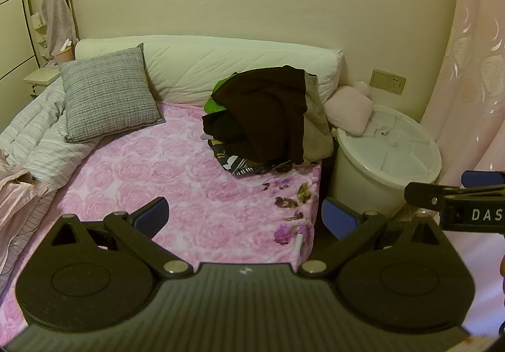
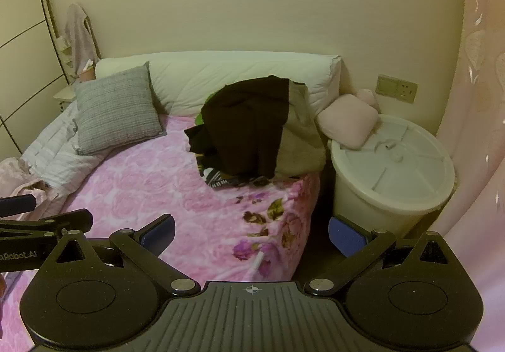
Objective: Fold large clothes
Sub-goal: 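Move both tools toward the clothes pile by the pillows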
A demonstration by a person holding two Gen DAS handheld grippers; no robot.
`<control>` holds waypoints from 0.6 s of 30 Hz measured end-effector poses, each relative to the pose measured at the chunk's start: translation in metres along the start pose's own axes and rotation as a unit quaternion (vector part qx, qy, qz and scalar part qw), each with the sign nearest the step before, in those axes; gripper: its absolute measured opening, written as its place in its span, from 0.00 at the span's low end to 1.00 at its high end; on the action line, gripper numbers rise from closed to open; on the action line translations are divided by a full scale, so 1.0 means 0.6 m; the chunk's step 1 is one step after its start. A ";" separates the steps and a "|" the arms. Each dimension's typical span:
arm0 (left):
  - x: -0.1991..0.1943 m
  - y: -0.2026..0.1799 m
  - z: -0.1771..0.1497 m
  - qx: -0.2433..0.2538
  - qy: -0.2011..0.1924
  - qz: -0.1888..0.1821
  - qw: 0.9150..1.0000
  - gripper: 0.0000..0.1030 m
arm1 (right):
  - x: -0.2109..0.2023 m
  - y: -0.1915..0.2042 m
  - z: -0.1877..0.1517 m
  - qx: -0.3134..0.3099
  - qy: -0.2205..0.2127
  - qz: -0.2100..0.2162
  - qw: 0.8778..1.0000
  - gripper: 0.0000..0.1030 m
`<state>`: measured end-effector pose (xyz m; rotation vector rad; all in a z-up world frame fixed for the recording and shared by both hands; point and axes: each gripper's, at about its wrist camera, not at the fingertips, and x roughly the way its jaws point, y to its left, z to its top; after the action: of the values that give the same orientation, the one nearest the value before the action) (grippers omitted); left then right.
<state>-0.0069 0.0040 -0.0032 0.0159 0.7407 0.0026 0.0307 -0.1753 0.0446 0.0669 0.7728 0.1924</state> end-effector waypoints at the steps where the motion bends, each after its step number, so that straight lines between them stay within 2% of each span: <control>1: 0.000 -0.001 0.001 0.000 0.000 0.000 1.000 0.99 | 0.000 0.000 0.001 0.000 0.000 0.000 1.000 0.98; 18: 0.009 -0.006 0.012 0.001 0.002 -0.003 1.000 0.99 | 0.010 -0.007 0.010 0.001 0.000 0.000 1.000 0.98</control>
<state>0.0020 0.0003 -0.0015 0.0165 0.7455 -0.0036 0.0398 -0.1781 0.0442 0.0682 0.7729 0.1909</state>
